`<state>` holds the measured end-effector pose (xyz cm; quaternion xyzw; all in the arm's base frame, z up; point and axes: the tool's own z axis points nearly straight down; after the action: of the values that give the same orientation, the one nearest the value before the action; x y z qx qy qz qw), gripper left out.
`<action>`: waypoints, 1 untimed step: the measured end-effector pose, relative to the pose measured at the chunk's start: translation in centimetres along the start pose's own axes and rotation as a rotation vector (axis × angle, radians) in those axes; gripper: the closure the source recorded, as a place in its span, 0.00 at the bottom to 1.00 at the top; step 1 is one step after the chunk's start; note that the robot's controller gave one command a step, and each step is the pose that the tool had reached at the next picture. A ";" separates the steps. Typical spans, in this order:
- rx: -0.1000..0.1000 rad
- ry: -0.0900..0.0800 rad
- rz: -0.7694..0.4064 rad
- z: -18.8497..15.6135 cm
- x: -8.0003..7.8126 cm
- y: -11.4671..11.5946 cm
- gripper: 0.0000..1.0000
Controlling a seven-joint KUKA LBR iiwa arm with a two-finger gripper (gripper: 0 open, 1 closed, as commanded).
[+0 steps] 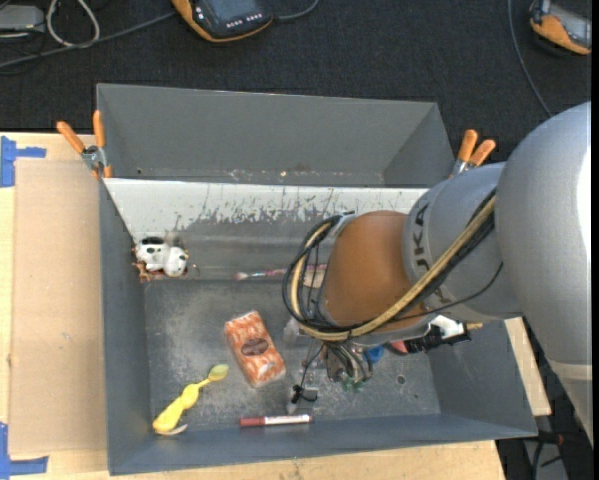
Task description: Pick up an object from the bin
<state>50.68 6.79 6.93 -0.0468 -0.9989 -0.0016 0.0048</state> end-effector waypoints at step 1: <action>0.000 0.000 0.000 0.0 0.0 0.0 0.00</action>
Offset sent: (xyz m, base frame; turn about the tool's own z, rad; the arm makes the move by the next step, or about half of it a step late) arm 0.0982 0.0649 0.0095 -0.2173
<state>50.67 6.79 6.93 -0.0469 -0.9989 -0.0016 0.0049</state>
